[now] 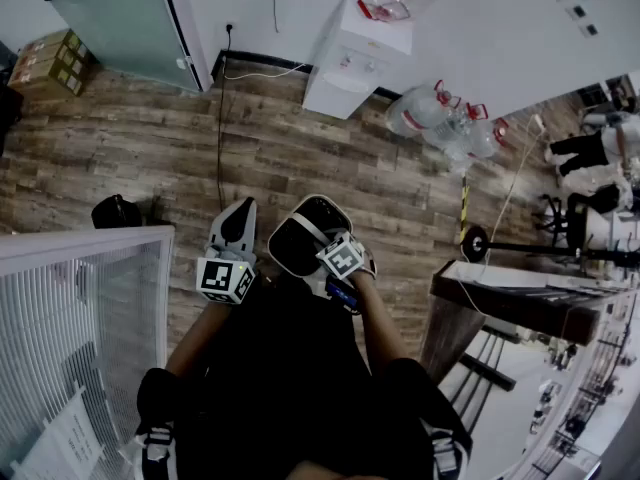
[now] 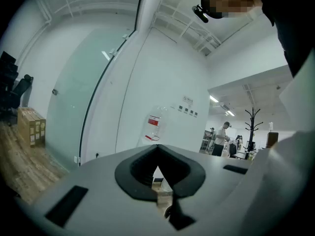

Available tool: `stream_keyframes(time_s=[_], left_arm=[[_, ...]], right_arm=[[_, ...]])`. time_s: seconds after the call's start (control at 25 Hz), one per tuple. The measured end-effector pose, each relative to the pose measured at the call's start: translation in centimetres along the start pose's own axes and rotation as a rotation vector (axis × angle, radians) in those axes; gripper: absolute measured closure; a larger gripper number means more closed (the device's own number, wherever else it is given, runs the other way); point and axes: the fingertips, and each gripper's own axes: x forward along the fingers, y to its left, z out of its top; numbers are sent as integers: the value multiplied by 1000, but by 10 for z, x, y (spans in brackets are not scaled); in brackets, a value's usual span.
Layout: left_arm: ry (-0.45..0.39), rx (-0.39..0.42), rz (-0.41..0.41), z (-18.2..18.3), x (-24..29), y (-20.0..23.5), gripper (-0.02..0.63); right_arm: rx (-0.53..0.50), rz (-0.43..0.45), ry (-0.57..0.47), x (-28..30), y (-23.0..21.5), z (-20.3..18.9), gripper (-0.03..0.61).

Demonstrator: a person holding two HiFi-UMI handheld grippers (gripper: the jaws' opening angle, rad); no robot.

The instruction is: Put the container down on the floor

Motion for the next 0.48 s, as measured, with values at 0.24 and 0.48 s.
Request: stream_keyframes(time_s=[0.24,0.48], left_arm=[[5,-7,2,1,0,4,586],[4,-14,-1,3,-1,12,586]], right_arm=[[-8,-8,3,2,-1,4,476],[-8,-14,9,2,1,9,476]])
